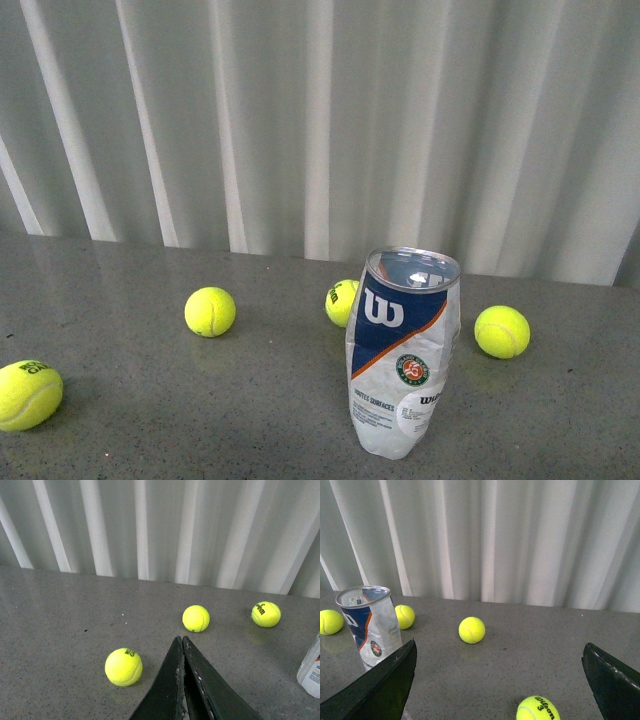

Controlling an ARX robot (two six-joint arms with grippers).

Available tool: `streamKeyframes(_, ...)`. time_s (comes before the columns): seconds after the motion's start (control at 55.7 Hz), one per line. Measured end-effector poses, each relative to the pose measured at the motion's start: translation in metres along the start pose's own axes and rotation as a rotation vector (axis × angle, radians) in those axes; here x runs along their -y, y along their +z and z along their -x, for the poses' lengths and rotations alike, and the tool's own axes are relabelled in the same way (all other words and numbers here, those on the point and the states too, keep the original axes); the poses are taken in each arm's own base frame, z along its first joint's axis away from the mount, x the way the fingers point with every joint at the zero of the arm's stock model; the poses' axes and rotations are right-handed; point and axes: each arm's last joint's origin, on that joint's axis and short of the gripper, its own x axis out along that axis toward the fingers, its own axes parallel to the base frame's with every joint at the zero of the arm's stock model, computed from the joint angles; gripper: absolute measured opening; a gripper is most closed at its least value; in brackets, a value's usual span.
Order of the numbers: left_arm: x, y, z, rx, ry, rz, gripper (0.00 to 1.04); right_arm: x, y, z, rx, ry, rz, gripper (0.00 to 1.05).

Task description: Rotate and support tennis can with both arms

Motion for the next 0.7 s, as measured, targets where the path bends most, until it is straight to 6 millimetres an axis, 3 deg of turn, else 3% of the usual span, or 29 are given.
streamKeyframes(0.7, 0.0, -0.001, 0.026, 0.035, -0.003, 0.0, 0.04, 0.0, 0.0, 0.0, 0.0, 0.0, 0.0, 0.98)
